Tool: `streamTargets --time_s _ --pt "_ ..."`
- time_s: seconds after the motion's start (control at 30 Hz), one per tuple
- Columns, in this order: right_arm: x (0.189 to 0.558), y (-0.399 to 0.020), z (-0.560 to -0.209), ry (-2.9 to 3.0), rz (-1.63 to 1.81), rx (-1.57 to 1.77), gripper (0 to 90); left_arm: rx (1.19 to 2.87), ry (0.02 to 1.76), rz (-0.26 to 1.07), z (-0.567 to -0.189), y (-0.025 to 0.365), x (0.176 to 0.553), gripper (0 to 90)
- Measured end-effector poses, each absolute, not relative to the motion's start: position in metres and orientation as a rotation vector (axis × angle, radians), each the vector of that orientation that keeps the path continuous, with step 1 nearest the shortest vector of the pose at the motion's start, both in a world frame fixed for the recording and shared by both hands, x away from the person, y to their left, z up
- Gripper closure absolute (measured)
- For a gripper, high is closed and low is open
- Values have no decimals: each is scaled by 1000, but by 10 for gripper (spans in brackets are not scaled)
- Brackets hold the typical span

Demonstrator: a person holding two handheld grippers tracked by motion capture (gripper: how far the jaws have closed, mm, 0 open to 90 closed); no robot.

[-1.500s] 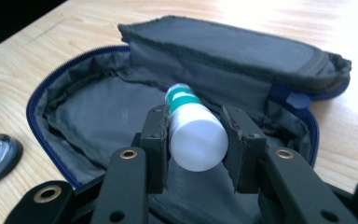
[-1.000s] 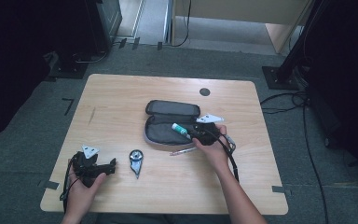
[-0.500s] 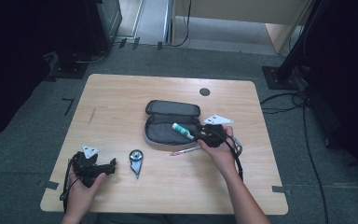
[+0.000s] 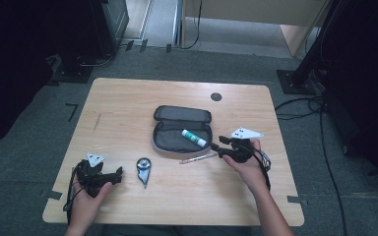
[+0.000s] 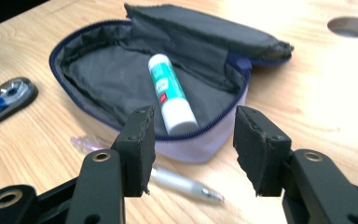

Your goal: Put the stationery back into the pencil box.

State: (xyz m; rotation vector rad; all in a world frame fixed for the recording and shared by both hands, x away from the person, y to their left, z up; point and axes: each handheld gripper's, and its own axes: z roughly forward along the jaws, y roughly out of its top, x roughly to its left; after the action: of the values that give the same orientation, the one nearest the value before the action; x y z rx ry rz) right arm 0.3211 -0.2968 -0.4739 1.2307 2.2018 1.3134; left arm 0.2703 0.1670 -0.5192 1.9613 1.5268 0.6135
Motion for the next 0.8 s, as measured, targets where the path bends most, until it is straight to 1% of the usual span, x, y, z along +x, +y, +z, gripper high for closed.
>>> streamTargets --time_s 0.33,0.8 --pt "319 -306 -493 2243 1301 1221 474 1961 1527 614 -519 167 270 0" --pt "326 -294 -520 2382 1256 1054 452 1961 1527 614 -519 167 270 0"
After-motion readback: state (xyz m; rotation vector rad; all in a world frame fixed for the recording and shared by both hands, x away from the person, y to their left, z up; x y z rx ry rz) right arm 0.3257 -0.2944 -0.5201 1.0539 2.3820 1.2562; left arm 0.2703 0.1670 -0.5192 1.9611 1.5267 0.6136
